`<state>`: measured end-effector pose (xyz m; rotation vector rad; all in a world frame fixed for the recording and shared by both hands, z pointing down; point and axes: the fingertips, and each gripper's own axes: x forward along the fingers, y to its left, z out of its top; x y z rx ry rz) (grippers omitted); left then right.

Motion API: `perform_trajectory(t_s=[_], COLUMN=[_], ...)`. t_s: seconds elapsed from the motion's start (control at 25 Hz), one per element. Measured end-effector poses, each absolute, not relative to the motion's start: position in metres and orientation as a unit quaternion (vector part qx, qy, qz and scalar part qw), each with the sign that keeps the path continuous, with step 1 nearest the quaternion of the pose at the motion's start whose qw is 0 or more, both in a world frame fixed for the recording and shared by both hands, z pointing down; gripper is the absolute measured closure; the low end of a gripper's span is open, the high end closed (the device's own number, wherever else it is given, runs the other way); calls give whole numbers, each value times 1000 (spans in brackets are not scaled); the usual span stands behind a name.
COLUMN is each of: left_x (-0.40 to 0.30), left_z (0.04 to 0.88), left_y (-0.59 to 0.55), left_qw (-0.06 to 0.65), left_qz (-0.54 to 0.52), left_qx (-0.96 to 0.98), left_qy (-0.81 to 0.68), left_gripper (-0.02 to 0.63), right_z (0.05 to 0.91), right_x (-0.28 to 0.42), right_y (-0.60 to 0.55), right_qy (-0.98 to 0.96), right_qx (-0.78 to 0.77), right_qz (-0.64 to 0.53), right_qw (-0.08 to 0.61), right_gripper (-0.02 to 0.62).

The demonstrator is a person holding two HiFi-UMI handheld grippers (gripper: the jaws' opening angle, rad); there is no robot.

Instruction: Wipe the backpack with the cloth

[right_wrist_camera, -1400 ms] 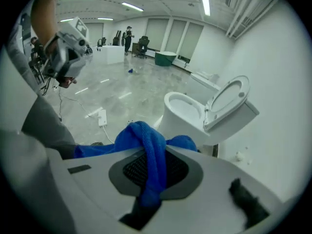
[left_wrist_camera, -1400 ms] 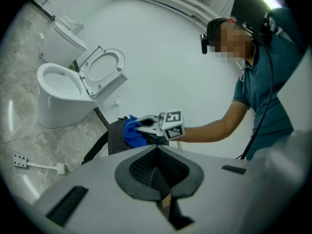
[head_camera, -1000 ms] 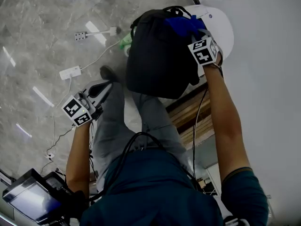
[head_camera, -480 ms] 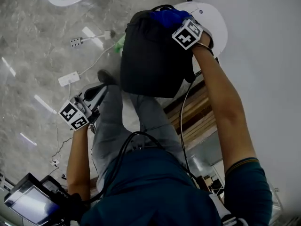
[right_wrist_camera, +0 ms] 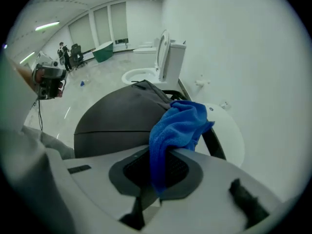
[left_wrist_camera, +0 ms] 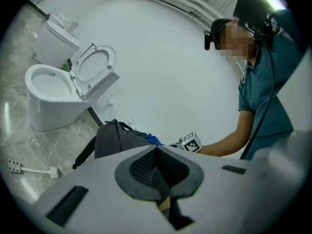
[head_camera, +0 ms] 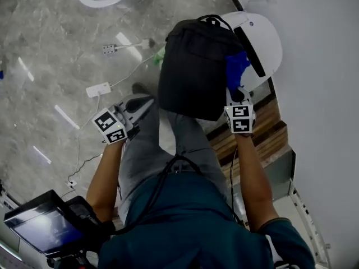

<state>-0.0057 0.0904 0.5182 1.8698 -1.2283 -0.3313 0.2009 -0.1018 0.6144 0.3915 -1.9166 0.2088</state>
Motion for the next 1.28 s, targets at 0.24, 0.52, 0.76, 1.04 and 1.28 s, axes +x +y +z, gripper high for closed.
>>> perform_trajectory(t_s=[0.24,0.52,0.76,1.04,1.28], left_x=[10,-4,-15,-15,-22], left_z=[462,432,387,393,394], left_y=[47,46,74,101,121], left_qw=[411,414,425,444,446], left_qz=[-165,-136,-108,-66,-45], left_qx=[766,783,807,818,824], left_qy=[-466,-445,-395,-359,-347], left_gripper=[601,601,601,601,601], right_z=[592,627,648,701,718], right_x=[226,215,207,248,303], right_y=[-74,7,120,157,117], right_qy=[-814,-828,-793,-729,-679], right_qx=[194,127,34,-73,52], right_qz=[159,270,288,226,295], right_qw=[524,475,536,642,671], right_gripper=[560,560,560,560,561])
